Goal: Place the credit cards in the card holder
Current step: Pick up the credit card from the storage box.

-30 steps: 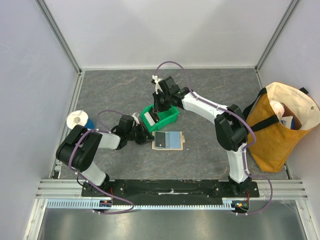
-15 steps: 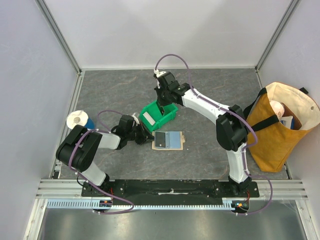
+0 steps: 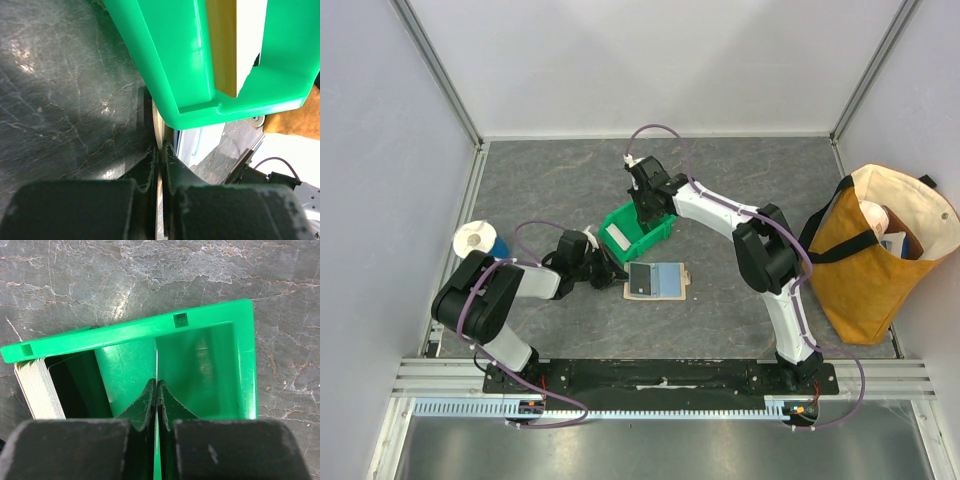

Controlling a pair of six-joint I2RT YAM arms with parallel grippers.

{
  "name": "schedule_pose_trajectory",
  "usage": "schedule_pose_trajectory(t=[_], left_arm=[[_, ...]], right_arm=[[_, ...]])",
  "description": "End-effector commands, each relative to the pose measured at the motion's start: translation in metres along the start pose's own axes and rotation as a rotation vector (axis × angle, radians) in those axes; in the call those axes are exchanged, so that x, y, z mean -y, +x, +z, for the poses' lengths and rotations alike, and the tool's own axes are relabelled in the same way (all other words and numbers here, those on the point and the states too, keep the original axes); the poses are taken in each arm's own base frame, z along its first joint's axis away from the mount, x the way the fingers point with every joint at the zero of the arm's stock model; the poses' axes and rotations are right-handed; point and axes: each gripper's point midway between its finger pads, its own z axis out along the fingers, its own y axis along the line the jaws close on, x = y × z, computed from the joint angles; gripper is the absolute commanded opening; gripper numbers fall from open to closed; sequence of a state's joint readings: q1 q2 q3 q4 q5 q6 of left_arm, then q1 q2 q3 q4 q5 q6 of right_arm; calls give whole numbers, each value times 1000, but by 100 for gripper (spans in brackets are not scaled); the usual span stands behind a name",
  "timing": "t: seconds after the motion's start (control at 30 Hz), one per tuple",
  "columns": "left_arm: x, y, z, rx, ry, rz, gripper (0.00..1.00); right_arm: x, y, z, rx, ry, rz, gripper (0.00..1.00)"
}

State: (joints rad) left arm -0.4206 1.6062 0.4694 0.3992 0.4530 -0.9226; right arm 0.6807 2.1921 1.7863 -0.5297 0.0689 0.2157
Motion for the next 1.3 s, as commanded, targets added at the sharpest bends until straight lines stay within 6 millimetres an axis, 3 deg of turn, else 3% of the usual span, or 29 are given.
schedule_pose_trajectory(t=[0.0,0.27,0.4,0.5,0.93,1.1,1.17,1.27], left_arm=[[-32,7,-3,2,-109,14,2],[-35,7,-4,5,-111,10,2],[-33,7,-5,6,-103,10,2],[-34,8,-5,5,-103,9,2],[-40,19,-16,6,-108,13,2],[-40,20,-21,15,-107,17,2],[-42,22,-23,18,-109,16,2],[-43,26,-27,19,-105,19,2]], right_arm=[[-2,-1,5,-9,-5,-35,8],[-7,11,7,-51,-42,-42,14],[-4,13,5,-49,-28,-35,2],[-5,0,-3,-2,-27,-31,0],[-8,-62,-62,201,-41,-37,0],[-7,-58,-79,211,-46,-2,0],[-9,-60,-104,261,-71,36,0],[-16,-44,-132,297,-147,100,0]])
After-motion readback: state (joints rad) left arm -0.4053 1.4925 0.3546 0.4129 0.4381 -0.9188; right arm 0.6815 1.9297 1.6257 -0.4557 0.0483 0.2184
